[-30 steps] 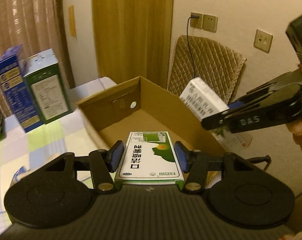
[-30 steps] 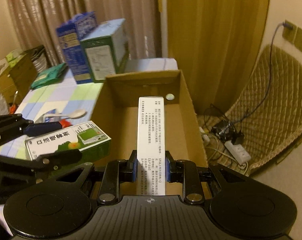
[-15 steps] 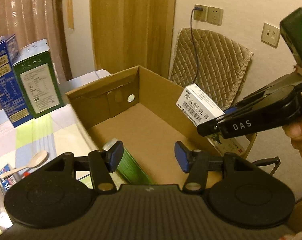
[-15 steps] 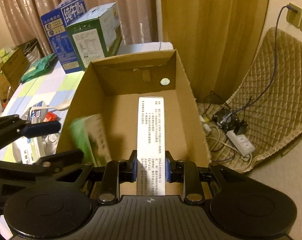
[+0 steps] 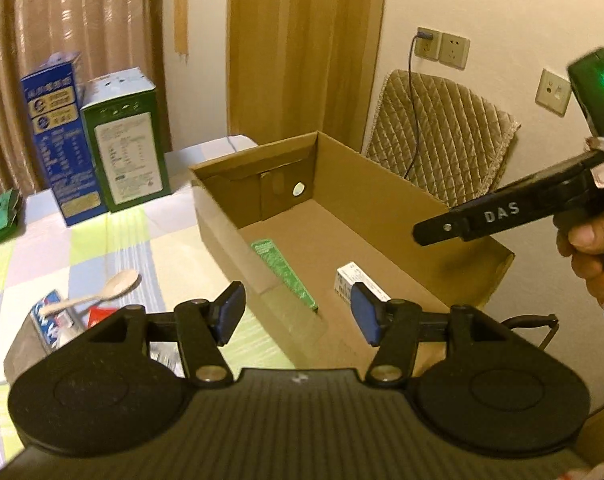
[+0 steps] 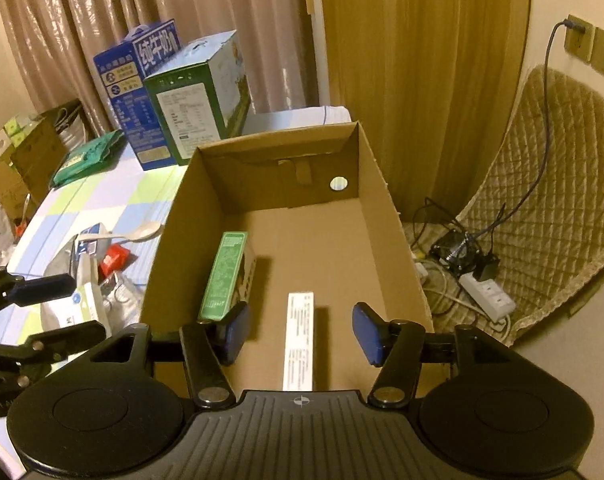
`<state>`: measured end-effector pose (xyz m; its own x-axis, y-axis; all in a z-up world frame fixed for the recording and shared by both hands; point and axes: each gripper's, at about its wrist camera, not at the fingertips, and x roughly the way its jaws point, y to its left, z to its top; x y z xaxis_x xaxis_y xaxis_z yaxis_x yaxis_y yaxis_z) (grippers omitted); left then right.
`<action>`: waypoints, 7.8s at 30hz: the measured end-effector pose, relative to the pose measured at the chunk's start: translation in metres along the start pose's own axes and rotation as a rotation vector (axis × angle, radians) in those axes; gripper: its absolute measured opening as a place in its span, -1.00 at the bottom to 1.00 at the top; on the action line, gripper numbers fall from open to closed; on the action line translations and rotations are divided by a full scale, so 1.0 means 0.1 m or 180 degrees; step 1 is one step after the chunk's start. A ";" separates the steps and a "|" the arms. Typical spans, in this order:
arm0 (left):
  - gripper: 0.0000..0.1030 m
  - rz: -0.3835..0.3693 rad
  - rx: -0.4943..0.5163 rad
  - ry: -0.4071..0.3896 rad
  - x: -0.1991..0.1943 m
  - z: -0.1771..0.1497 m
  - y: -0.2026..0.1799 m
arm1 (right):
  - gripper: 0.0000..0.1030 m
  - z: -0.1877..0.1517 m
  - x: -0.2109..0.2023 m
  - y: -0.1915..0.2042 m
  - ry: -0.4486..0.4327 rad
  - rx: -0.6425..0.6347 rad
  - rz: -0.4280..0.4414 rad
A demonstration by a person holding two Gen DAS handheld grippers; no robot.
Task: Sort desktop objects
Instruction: 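Move both open tools back over the remaining table objects, then grasp the white Mecobalamin tablet box with the right tool, then grasp the coiled black cable with the left tool while the right tool holds the box, then carry the black cable and the Mecobalamin box over the cardboard box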
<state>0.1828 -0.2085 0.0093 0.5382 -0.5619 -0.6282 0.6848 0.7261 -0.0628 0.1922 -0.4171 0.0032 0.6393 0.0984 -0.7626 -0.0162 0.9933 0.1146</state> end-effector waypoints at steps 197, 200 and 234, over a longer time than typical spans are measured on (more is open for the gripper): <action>-0.79 0.0483 -0.0550 0.0589 -0.31 -1.77 1.42 | 0.32 -1.52 1.08 1.99 0.0097 -0.0640 0.0177; -0.79 0.0533 -0.0578 0.0537 -0.40 -1.73 1.37 | 0.32 -1.53 0.97 2.02 0.0090 -0.0630 0.0211; -0.79 0.0363 -0.0609 0.0105 -0.99 -0.89 0.18 | 0.32 -1.09 -0.64 1.11 -0.0726 -0.0273 -0.0339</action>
<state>0.0982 -0.1049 0.0011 0.5883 -0.4609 -0.6645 0.5131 0.8478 -0.1338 0.0657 -0.3069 -0.0041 0.7975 -0.0135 -0.6031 0.0016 0.9998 -0.0203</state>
